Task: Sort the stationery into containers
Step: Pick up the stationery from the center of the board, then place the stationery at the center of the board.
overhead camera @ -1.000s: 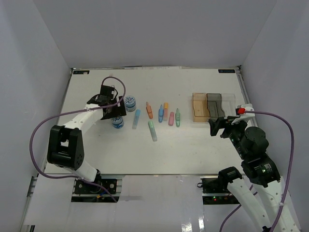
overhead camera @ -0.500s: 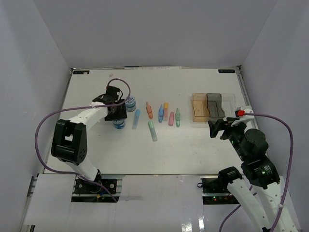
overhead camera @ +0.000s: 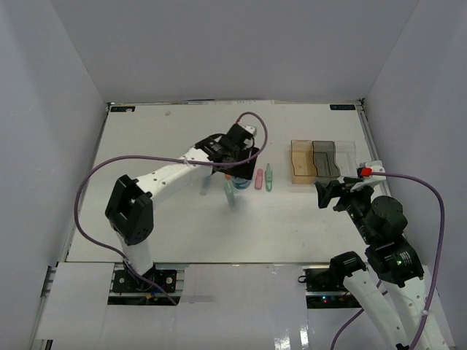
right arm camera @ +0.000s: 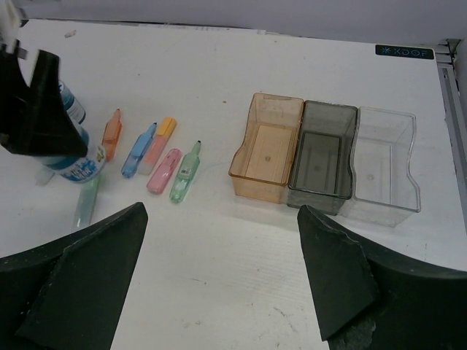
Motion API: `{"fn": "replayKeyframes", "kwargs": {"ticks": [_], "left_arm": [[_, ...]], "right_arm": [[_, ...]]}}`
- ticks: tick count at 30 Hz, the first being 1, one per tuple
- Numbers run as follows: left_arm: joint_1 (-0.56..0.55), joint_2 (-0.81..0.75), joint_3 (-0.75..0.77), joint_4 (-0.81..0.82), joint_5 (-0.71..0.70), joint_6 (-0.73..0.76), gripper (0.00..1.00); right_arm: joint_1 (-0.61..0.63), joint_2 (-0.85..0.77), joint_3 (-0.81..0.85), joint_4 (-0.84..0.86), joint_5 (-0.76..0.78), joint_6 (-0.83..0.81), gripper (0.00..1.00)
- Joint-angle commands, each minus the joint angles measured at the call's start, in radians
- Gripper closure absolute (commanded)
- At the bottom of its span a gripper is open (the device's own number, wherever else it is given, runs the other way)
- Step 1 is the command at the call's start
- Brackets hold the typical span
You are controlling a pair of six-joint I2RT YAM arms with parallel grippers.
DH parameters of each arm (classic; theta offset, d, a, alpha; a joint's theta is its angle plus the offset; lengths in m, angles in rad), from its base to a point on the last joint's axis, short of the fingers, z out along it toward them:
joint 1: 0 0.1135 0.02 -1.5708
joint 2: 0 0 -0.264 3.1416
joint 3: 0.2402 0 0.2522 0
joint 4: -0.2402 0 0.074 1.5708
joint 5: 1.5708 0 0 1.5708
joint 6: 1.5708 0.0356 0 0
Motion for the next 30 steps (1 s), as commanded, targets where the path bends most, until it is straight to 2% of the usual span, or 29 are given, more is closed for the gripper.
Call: {"fn": "replayKeyframes", "kwargs": {"ticks": [1,6,13,17,20,21,22,28,30], "left_arm": [[-0.11,0.092,0.101,-0.066,-0.019,-0.025,0.5],[-0.202,0.215,0.174,-0.063,-0.007,-0.042,0.47],[-0.238,0.301,0.18,-0.038,-0.008,-0.07,0.46],[-0.241,0.309,0.146,-0.017,-0.005,-0.093,0.37],[-0.241,0.274,0.134,-0.003,-0.013,-0.099,0.22],[-0.241,0.263,0.138,-0.004,-0.025,-0.097,0.08],[-0.241,0.251,0.145,-0.004,-0.034,-0.097,0.03],[-0.218,0.133,0.195,0.0,-0.068,-0.094,0.02],[-0.177,0.064,0.186,0.015,-0.066,-0.093,0.02]], "right_arm": [[0.005,-0.014,0.001,0.023,0.015,-0.001,0.1],[0.005,-0.005,0.0,0.016,0.041,0.03,0.1],[0.005,0.003,0.001,0.013,0.059,0.027,0.1],[0.007,-0.005,-0.042,0.023,0.078,0.07,0.1],[0.005,0.014,-0.042,0.013,0.078,0.11,0.1],[0.005,0.021,-0.04,0.022,0.066,0.091,0.1],[0.005,0.04,-0.037,0.026,0.058,0.064,0.1],[0.007,0.127,-0.022,0.085,0.003,0.03,0.1],[0.007,0.193,0.003,0.086,-0.043,0.03,0.1]]}}
